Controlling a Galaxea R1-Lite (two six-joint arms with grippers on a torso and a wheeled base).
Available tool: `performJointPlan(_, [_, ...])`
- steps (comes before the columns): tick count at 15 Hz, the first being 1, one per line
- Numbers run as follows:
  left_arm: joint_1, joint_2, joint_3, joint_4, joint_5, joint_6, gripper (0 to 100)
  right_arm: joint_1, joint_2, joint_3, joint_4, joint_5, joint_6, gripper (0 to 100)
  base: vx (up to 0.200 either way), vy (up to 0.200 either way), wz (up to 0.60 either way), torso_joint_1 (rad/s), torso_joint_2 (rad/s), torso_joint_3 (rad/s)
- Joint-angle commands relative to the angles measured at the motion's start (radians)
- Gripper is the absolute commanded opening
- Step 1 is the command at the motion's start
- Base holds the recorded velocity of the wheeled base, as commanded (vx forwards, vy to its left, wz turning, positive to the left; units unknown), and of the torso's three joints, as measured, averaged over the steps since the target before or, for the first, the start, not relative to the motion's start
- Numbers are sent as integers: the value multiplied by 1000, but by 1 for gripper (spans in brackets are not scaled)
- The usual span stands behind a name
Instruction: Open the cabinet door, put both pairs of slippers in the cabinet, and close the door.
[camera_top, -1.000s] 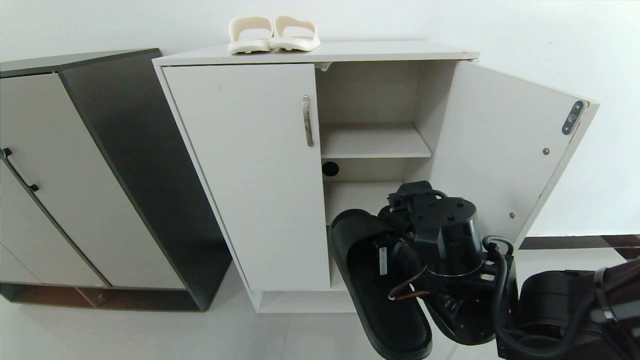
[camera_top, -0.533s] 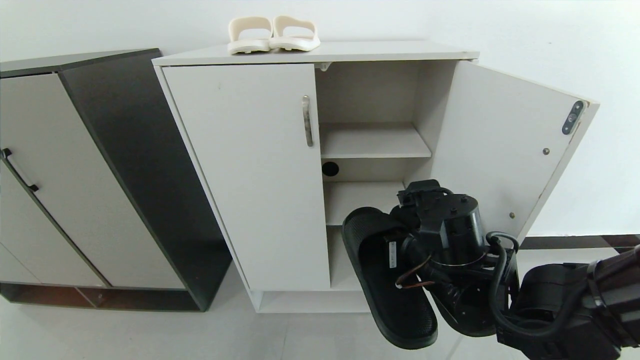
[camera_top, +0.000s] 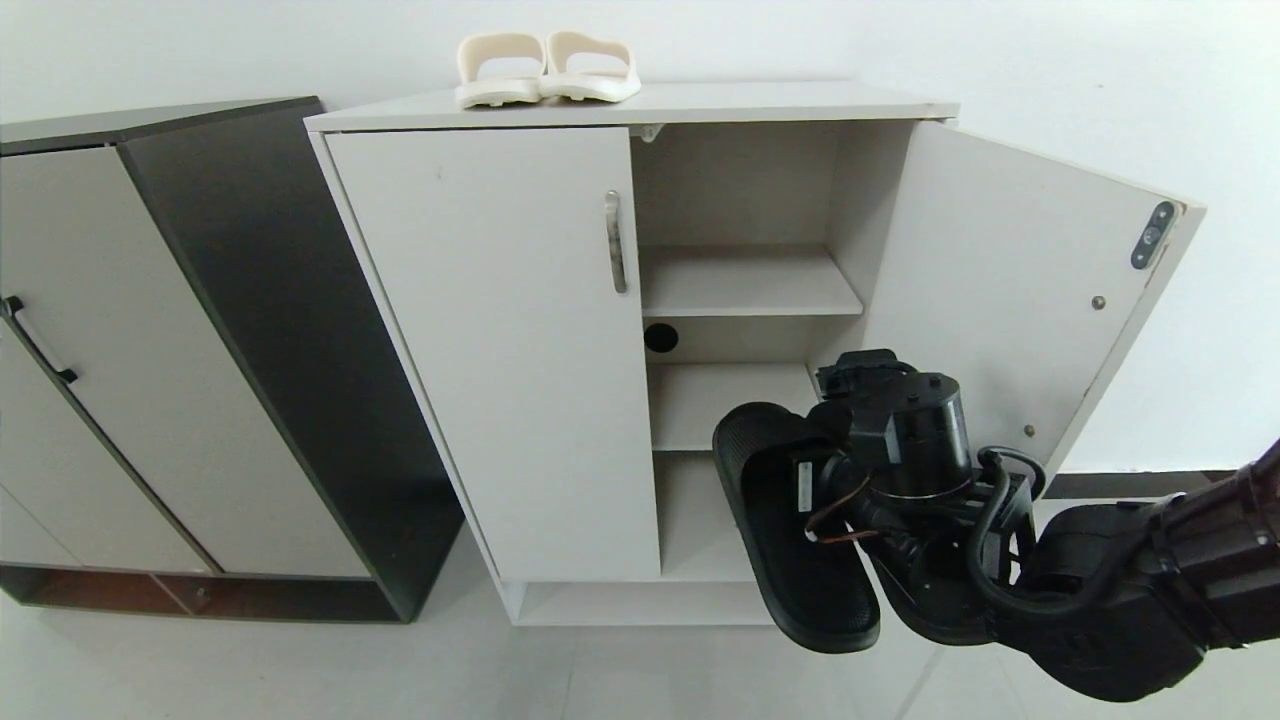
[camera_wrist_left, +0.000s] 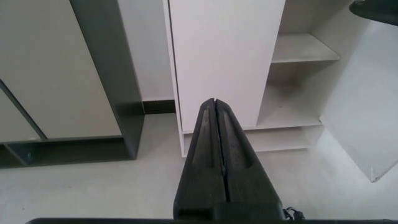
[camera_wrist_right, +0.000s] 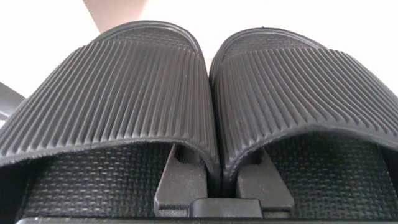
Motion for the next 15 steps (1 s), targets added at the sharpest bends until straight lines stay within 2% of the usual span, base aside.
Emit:
performJointPlan(1, [0, 2, 0, 0, 0, 0, 0, -20, 6, -1, 0, -1, -2, 0, 0, 0, 0, 0, 0, 0])
performJointPlan(15, [0, 2, 0, 0, 0, -7, 0, -95, 29, -15, 0, 1, -15, 0, 0, 0, 0, 0, 0, 0])
